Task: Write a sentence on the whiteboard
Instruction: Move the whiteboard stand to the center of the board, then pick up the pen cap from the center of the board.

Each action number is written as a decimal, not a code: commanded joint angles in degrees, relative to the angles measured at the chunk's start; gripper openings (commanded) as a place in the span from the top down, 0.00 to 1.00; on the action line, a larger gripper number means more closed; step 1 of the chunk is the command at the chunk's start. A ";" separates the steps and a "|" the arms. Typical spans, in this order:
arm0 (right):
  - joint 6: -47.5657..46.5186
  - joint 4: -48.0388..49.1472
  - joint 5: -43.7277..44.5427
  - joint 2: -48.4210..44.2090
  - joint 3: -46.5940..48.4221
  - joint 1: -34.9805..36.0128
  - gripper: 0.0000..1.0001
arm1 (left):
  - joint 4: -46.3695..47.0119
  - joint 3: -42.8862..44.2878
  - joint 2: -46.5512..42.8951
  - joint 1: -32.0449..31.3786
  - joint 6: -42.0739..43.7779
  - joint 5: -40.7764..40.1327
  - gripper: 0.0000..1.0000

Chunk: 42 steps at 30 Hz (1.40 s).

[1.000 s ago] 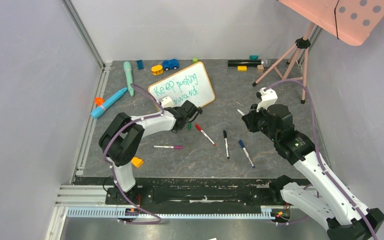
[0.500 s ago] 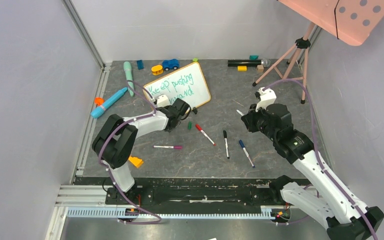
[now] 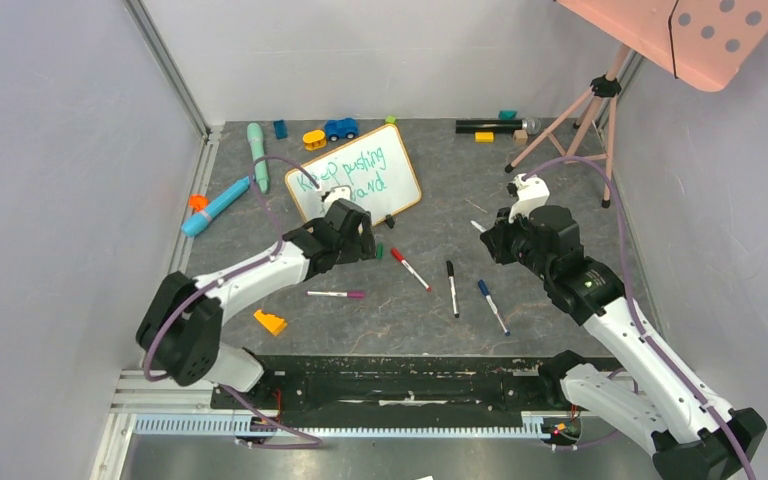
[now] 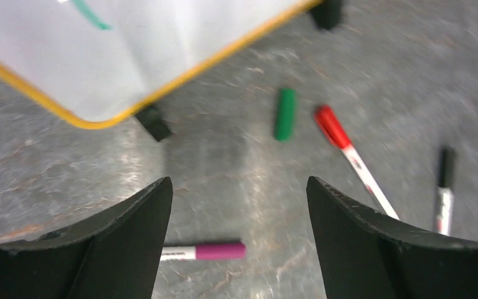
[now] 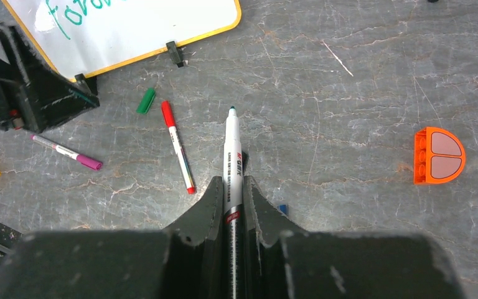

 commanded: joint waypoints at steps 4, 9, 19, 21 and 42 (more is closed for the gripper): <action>0.62 2.09 -1.33 0.54 3.03 -0.19 1.00 | 4.97 2.64 1.24 -0.36 19.78 14.70 0.29; 0.56 2.04 -1.51 0.27 3.10 -0.29 1.00 | 5.77 5.47 7.68 0.07 21.49 19.79 0.32; 0.45 1.98 -1.47 0.33 3.10 -0.33 1.00 | 7.02 9.12 15.26 1.47 19.48 18.14 0.40; 0.37 1.94 -1.42 0.59 3.18 -0.34 1.00 | 7.41 9.76 16.31 1.52 19.47 18.44 0.40; 0.50 -4.18 -18.71 3.73 7.93 -0.63 1.00 | 7.48 5.54 9.47 1.40 27.52 24.34 0.98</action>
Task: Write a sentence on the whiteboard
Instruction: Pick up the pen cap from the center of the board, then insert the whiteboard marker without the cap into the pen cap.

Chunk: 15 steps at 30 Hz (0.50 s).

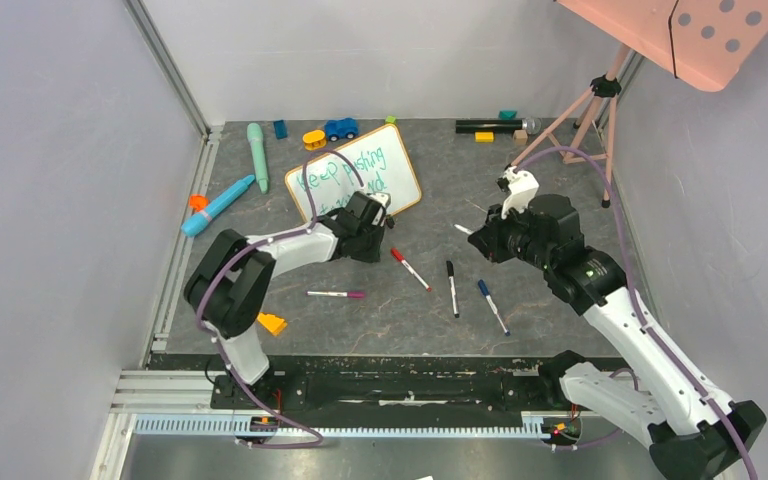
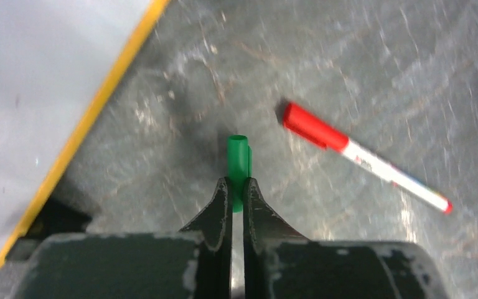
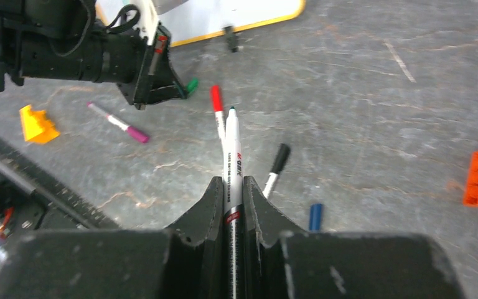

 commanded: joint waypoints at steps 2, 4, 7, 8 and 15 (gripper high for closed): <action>4.03 2.65 -14.00 1.55 2.84 -0.23 1.00 | 0.91 -3.53 -12.32 -0.17 7.31 9.32 0.98; 6.19 4.65 -18.03 3.62 3.90 -0.21 1.00 | 1.72 -4.58 -16.26 -0.32 8.46 11.92 0.98; 8.25 4.69 -24.07 8.22 7.38 -0.17 1.00 | 6.55 -8.16 -22.16 -0.72 11.79 16.35 0.98; 8.70 4.45 -25.95 9.36 8.45 -0.21 1.00 | 9.28 -9.64 -23.70 -0.96 13.56 18.01 0.98; 11.00 3.05 -33.48 12.71 11.75 -0.17 1.00 | 15.16 -16.70 -31.96 -2.18 29.80 27.68 0.98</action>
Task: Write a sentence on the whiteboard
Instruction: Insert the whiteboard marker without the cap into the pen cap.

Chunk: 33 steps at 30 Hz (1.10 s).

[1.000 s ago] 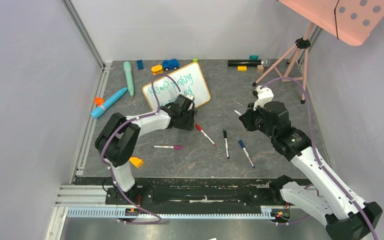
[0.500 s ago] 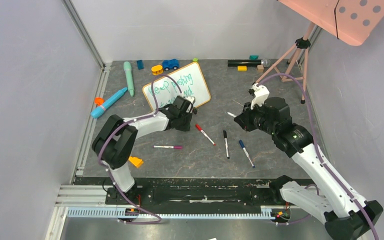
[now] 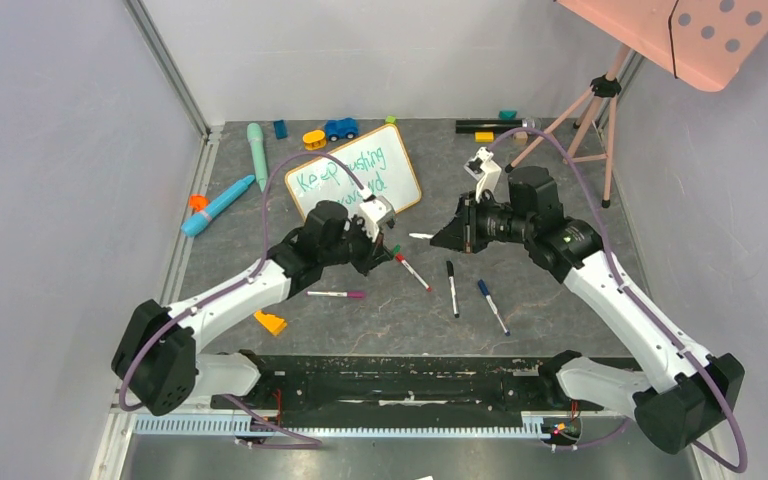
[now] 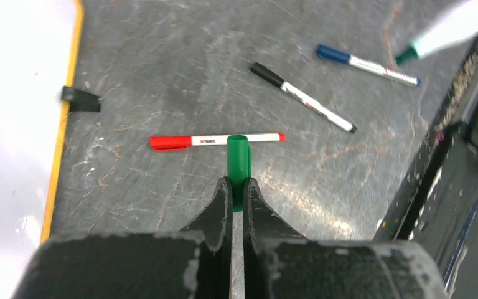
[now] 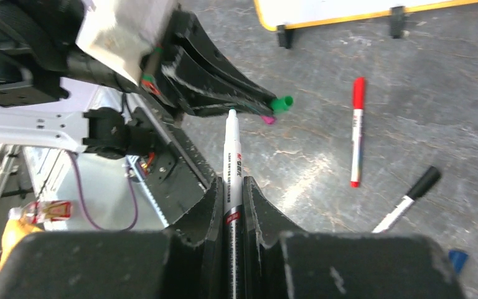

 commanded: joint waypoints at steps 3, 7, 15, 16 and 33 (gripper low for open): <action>2.27 -0.50 -7.60 0.52 3.60 -0.18 1.00 | 2.81 -2.50 -4.55 -0.38 15.73 9.65 0.98; 1.24 -3.81 -9.64 2.39 3.66 -0.13 1.00 | 3.99 -4.63 -7.81 -0.36 19.05 14.08 0.98; -1.42 -5.64 -8.60 3.75 2.48 -0.30 1.00 | 5.60 -6.49 -10.94 -0.45 20.36 18.88 0.98; -1.43 -5.62 -8.32 3.86 2.57 -0.31 1.00 | 5.62 -6.47 -11.04 -0.46 20.36 19.24 0.98; -2.04 -5.94 -8.11 3.84 0.15 -0.30 1.00 | 6.03 -6.73 -12.09 -0.45 22.13 17.86 0.98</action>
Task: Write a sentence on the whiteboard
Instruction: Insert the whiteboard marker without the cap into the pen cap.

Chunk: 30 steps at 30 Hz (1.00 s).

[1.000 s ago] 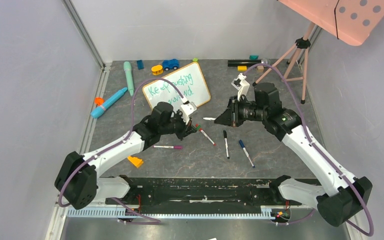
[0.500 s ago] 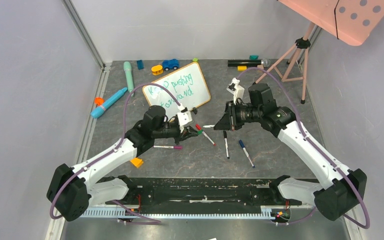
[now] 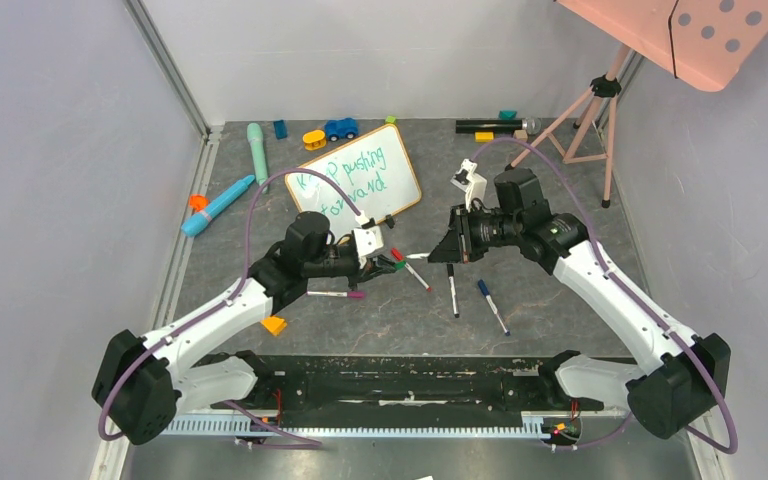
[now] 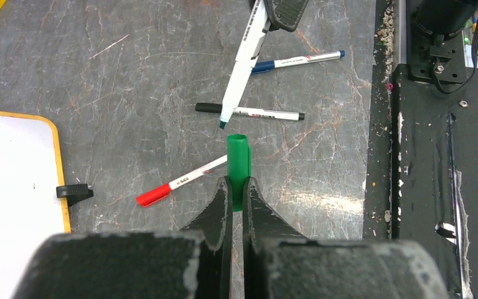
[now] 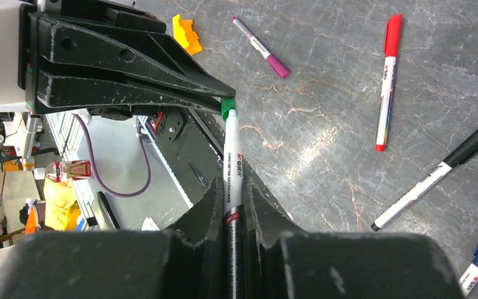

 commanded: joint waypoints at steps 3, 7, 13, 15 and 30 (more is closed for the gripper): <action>-0.77 -0.07 -0.83 -0.67 -0.84 -0.29 1.00 | 3.41 -0.57 -1.83 -0.10 1.61 -0.68 0.98; -0.86 -0.02 -1.42 -0.61 -0.98 -0.37 1.00 | 4.22 -1.00 -1.86 -0.14 0.86 -0.93 0.98; -0.95 0.17 -2.26 -0.57 -1.07 -0.31 1.00 | 4.69 -1.27 -1.87 -0.21 0.64 -0.86 0.98; -0.96 0.36 -2.52 -0.51 -1.24 -0.34 1.00 | 4.70 -1.27 -1.85 -0.15 0.56 -0.85 0.98; -1.09 0.33 -3.82 1.44 -1.65 -0.30 1.00 | 0.82 2.37 0.32 -0.15 4.87 4.09 0.98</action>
